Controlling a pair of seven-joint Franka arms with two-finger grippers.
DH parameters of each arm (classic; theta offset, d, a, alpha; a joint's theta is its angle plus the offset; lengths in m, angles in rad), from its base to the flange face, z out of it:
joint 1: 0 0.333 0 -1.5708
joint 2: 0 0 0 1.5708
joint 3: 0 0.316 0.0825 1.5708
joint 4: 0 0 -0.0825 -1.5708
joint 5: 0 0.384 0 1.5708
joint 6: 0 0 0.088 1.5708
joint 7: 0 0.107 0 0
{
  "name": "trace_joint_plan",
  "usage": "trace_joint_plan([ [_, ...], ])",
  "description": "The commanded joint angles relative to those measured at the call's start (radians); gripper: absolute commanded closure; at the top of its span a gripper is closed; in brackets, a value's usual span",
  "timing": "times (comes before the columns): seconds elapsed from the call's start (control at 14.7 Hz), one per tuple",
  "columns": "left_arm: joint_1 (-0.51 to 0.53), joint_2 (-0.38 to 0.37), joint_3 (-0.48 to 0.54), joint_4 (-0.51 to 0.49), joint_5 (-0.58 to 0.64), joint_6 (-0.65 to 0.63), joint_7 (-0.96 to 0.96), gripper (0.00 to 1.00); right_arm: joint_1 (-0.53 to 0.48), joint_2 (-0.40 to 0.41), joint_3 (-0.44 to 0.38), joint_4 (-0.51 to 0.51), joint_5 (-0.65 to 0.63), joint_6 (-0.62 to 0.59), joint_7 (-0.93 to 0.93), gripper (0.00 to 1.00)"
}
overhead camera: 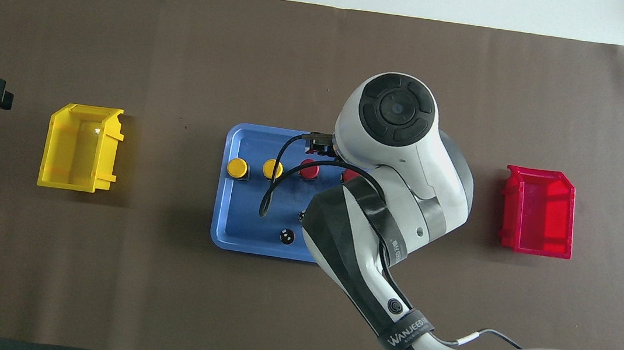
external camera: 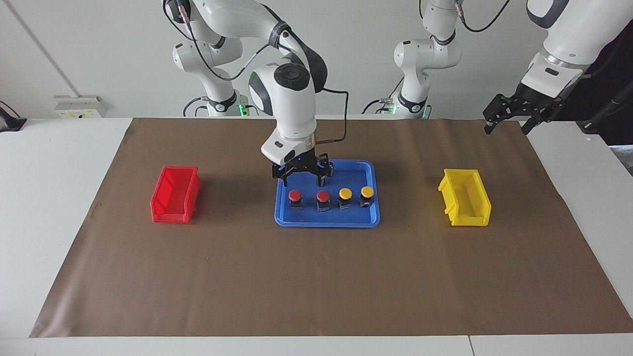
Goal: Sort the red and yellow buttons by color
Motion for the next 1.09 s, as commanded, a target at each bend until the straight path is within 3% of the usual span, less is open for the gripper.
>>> trace_joint_plan([
  [0.0, -0.005, -0.027, -0.001, -0.027, -0.014, -0.004, 0.01, 0.0, -0.011, -0.062, 0.005, -0.132, 0.004, 0.066, 0.0, 0.06],
  [0.41, 0.003, -0.027, -0.001, -0.027, -0.014, -0.007, 0.008, 0.0, -0.011, -0.043, 0.003, -0.219, 0.001, 0.166, 0.001, 0.18],
  [0.75, 0.006, -0.027, -0.001, -0.027, -0.014, -0.004, 0.01, 0.0, -0.011, 0.003, 0.003, -0.218, -0.004, 0.21, 0.036, 0.22],
  [0.88, 0.005, -0.027, -0.001, -0.027, -0.014, -0.004, 0.006, 0.0, -0.011, 0.01, 0.003, -0.216, -0.005, 0.214, 0.036, 0.32],
  [1.02, 0.005, -0.028, -0.001, -0.029, -0.014, -0.003, 0.005, 0.0, -0.011, 0.013, 0.003, -0.21, -0.005, 0.215, 0.039, 0.54],
])
